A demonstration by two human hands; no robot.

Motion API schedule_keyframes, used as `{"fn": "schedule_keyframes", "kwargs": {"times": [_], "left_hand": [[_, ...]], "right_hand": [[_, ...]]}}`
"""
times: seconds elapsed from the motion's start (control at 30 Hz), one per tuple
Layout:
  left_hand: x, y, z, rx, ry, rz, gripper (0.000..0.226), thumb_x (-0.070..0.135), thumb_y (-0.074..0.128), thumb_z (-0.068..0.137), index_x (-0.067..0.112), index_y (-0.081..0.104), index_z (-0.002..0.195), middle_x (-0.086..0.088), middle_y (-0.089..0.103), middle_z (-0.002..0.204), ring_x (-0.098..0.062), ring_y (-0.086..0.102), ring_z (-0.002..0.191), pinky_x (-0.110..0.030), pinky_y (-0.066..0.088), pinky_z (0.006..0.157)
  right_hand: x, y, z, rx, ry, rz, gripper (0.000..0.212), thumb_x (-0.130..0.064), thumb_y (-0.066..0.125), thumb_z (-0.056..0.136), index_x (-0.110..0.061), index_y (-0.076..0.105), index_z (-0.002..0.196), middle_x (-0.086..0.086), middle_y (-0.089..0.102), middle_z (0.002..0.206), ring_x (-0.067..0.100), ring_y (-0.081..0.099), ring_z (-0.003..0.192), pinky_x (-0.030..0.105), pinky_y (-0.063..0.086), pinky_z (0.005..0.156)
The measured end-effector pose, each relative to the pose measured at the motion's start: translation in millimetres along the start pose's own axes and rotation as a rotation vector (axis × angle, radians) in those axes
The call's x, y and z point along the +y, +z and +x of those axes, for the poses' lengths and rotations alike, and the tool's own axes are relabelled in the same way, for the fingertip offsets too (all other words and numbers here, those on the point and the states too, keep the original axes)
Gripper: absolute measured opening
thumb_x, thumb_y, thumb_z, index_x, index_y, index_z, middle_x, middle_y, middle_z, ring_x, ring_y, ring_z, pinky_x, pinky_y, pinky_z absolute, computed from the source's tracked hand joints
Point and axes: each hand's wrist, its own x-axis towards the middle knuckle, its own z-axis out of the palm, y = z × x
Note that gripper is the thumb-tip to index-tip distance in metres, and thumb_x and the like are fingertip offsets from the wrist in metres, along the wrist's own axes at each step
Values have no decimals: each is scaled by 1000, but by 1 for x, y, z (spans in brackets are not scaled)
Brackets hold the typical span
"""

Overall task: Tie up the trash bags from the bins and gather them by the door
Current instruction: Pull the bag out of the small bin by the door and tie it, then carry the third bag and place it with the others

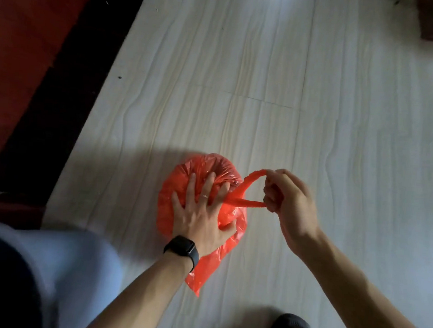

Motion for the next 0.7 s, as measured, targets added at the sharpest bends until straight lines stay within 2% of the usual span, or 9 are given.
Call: {"fn": "schedule_keyframes", "kwargs": {"times": [0.07,0.13,0.23,0.3,0.37,0.43,0.5,0.6,0.7], "left_hand": [[1,-2,2,-50,-15,10,87,74,39,76,36,20,152,-1,9,165,-39,9,149,-72,21,104],[0,-12,5,-172,-10,33,88,76,32,80,38,4,154,0,-11,165,-38,-5,150,-73,13,107],[-2,-51,8,-491,17,85,93,76,35,83,39,-15,152,2,-29,160,-35,-19,148,-66,4,114],[11,-120,10,-683,33,99,91,70,45,83,36,-2,154,-1,-14,164,-33,-4,150,-58,7,118],[10,-148,3,-759,11,84,74,56,50,86,27,27,150,-7,17,162,-32,23,146,-50,24,117],[18,-207,-6,-810,31,65,60,52,38,82,22,49,133,-7,42,146,-32,43,134,-45,39,107],[30,-259,-16,-839,54,51,62,51,27,72,25,55,121,-6,48,137,-32,51,124,-46,45,101],[69,-370,-20,-790,54,14,45,41,35,73,28,56,111,-5,49,124,-31,55,116,-45,47,96],[129,-488,-10,-691,147,-64,42,47,44,83,35,54,122,2,46,137,-24,52,122,-38,44,99]], "right_hand": [[-1,5,-2,60,25,-111,30,-22,57,93,-8,56,67,-1,51,58,13,45,56,30,37,57],[-9,10,-10,58,84,-266,27,-28,56,94,-11,62,74,-7,62,64,10,57,61,31,44,61],[-30,21,-36,-36,140,-602,26,-36,52,92,-15,66,86,1,72,83,24,65,82,38,52,73],[-79,12,-59,-85,207,-743,30,-37,49,91,-13,67,90,8,72,91,32,63,88,38,52,78],[-93,19,-68,-187,291,-775,32,-37,48,90,-12,68,91,10,72,92,31,64,88,37,52,78],[-136,10,-88,-261,379,-754,34,-36,48,87,-9,69,89,15,73,93,33,66,90,37,52,77],[-180,-1,-121,-267,424,-684,35,-36,46,84,-9,68,87,17,74,93,34,68,91,37,52,76],[-259,-30,-171,-180,410,-630,33,-31,49,87,-5,67,81,15,74,87,26,65,77,33,47,67],[-348,-71,-215,-49,422,-531,30,-29,51,89,-6,66,77,17,73,87,24,63,75,37,48,69]]}}
